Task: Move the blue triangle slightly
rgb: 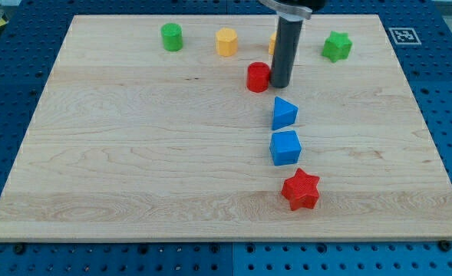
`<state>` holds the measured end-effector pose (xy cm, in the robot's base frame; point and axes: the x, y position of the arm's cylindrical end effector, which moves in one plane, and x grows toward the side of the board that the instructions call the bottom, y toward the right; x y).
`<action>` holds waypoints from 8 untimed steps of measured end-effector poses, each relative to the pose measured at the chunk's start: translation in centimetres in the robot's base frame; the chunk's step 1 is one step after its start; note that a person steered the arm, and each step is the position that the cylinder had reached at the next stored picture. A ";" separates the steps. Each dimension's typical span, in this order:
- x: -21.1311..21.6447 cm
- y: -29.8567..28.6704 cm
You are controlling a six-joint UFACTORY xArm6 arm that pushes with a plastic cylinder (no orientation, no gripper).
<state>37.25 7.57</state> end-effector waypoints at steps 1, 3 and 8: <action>0.2 0.4; 4.1 6.2; 8.1 2.0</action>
<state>45.40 9.60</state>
